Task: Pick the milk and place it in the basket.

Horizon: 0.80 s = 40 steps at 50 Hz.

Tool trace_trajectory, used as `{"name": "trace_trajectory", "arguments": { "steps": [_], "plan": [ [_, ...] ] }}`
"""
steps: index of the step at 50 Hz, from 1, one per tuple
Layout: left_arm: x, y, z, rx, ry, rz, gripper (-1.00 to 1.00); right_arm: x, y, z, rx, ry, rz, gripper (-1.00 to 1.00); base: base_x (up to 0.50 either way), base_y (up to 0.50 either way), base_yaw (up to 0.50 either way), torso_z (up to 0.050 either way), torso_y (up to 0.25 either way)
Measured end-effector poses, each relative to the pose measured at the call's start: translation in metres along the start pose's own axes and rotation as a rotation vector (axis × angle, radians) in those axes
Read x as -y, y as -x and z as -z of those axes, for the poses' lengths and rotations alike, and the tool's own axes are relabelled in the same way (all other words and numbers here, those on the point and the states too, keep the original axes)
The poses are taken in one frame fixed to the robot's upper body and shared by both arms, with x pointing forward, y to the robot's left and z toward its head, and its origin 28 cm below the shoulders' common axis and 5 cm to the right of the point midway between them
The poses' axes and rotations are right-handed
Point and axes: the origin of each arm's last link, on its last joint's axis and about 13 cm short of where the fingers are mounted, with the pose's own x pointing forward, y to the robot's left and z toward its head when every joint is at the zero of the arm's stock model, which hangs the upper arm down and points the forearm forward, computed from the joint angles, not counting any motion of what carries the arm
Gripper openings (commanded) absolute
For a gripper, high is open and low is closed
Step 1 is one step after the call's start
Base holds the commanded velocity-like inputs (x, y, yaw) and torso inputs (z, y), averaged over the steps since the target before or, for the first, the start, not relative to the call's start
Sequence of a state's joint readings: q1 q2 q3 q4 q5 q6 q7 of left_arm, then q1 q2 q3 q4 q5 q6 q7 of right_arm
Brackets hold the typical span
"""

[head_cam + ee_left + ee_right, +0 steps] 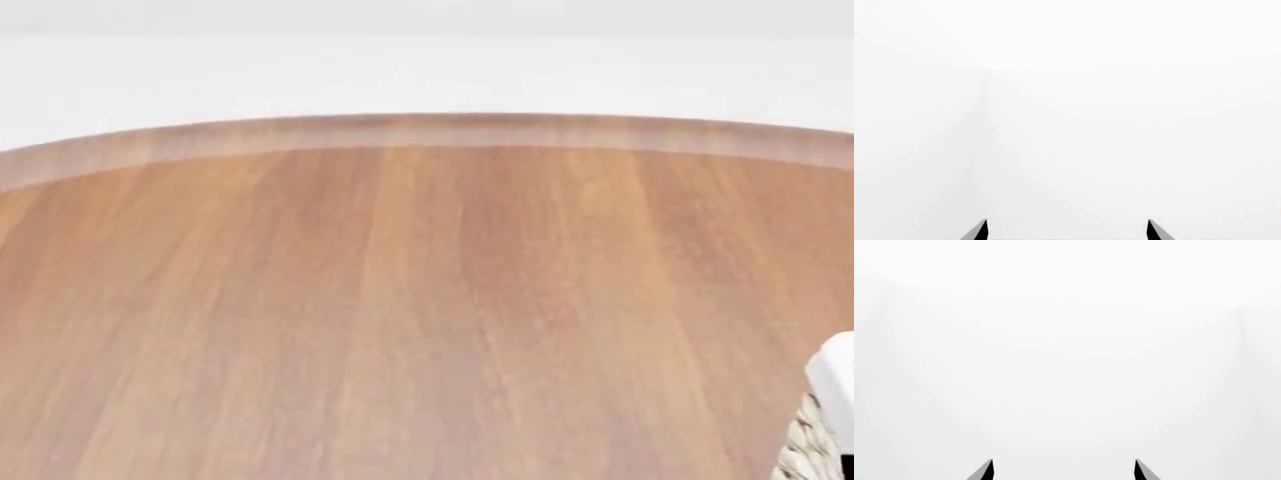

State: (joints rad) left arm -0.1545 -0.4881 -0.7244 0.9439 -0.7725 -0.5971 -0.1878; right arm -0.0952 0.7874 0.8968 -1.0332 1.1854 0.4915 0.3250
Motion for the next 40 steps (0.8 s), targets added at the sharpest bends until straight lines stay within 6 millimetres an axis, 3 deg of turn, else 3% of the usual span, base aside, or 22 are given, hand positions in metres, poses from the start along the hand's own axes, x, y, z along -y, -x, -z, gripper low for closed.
{"name": "trace_trajectory", "arguments": {
  "steps": [4, 26, 40],
  "plan": [
    [0.0, 0.0, 0.0, 0.0, -0.001, 0.0, 1.0, 0.0, 0.0, 0.0, -0.002, 0.002, -0.001, 1.0, 0.37, 0.0, 0.0, 0.0, 0.0],
    [-0.001, 0.0, 0.0, 0.001, -0.002, -0.003, 1.0, -0.002, -0.001, 0.003, -0.015, 0.029, -0.021, 1.0, 0.0, 0.0, 0.0, 0.0, 0.0],
    [-0.001, 0.0, 0.0, 0.0, -0.003, -0.004, 1.0, -0.003, -0.011, 0.02, -0.107, 0.012, -0.13, 1.0, 0.0, 0.0, 0.0, 0.0, 0.0]
  ]
}}
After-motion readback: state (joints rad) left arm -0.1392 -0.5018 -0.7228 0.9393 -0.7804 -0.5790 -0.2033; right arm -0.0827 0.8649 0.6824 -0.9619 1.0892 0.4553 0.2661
